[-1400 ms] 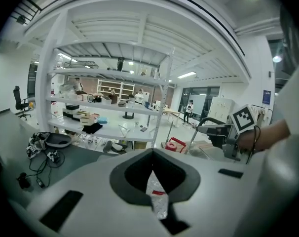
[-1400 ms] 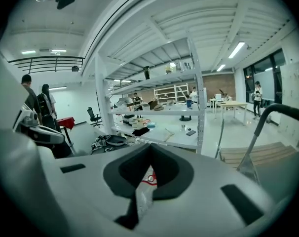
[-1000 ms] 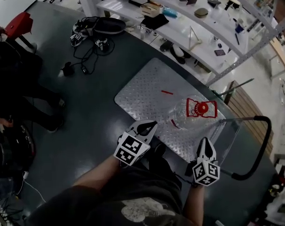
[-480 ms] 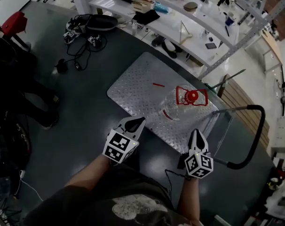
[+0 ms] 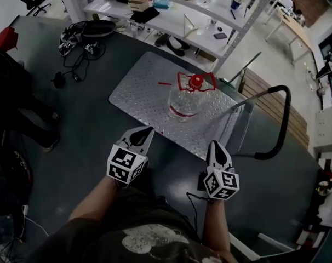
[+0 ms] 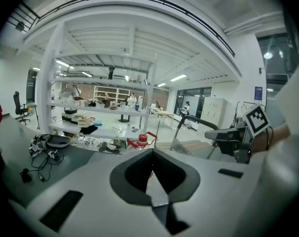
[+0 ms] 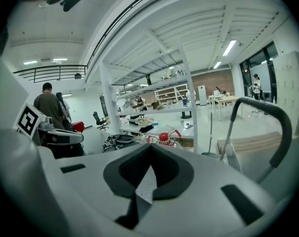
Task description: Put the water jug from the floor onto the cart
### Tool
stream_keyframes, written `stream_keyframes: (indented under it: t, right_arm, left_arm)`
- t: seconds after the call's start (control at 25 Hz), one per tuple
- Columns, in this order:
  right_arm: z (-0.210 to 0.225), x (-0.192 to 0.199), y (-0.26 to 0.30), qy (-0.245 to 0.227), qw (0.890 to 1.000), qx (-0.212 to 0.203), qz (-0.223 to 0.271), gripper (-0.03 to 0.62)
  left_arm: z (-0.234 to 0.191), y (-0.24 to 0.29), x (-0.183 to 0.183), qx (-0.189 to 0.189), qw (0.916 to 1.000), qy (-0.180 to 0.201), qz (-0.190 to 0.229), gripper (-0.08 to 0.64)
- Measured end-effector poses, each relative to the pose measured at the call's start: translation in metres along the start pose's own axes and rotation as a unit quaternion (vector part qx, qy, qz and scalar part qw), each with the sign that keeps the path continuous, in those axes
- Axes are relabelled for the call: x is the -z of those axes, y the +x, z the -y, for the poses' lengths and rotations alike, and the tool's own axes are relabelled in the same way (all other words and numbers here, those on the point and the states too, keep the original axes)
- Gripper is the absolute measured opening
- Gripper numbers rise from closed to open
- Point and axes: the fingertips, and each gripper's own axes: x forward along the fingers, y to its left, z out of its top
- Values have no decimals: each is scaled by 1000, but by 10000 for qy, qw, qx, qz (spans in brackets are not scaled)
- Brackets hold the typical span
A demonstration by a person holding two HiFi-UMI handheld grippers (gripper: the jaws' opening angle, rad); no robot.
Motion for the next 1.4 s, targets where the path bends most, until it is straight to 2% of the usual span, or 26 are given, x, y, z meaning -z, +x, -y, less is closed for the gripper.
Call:
stream_keyframes:
  t: [0.32,0.56,0.76,1.12,1.4]
  right_arm:
    - [12,26,-103,18,9999,-69,150,-9]
    - [15,45,-180,-33,9996,-161,208,-9]
    - [15,63,-222,201,9991,-255,268,-9]
    - [-18,87,-245,237,9977,-590,230,-9]
    - [-29,91,-245,289,9984,-464,173,-9]
  left_arm:
    - [93,-58,25,-10,9998,55,208,6]
    - [155,-104,52,-25,9998,14,200,6]
    - [193,-135,66,-42,9996,80,276,6]
    - [213,-180,85,-190,9994,-86,282,6]
    - [210,-191,91,-41,9998,-36,215,8]
